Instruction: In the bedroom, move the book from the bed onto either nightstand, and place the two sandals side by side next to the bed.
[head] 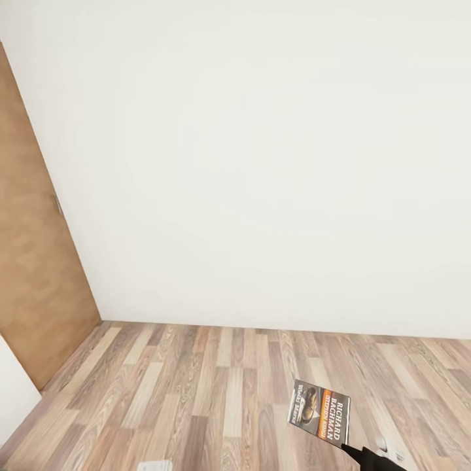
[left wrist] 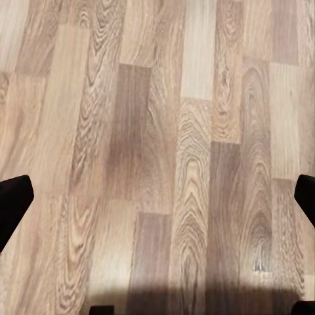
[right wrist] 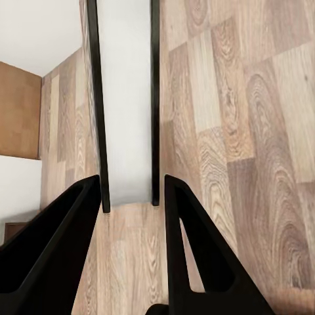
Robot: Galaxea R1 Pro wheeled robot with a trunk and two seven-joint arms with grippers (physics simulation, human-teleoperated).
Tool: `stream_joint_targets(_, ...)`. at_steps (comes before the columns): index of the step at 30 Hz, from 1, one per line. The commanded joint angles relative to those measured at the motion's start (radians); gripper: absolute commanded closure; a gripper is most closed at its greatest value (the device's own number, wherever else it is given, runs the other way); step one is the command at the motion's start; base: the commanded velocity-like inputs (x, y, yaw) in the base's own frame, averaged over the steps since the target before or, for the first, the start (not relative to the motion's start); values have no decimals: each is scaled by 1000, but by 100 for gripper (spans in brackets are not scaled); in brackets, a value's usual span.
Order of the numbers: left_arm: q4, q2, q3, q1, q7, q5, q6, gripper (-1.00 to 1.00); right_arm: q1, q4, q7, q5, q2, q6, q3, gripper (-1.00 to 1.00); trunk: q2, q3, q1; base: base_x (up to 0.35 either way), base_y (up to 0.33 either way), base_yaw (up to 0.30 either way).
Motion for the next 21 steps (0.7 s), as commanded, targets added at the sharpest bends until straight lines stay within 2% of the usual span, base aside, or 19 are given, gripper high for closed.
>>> stream_joint_targets(1, 1, 0, -8, -1, -2, 10, -4, -100, -1, -1, 4, -3, 0, 11, -11, 100, -1, -2, 1, 309, 0, -17)
stream_joint_targets(21, 1, 0, -8, -1, -2, 10, -4, -100, -1, -1, 4, -3, 0, 11, -11, 100, -1, -2, 1, 309, 0, -2)
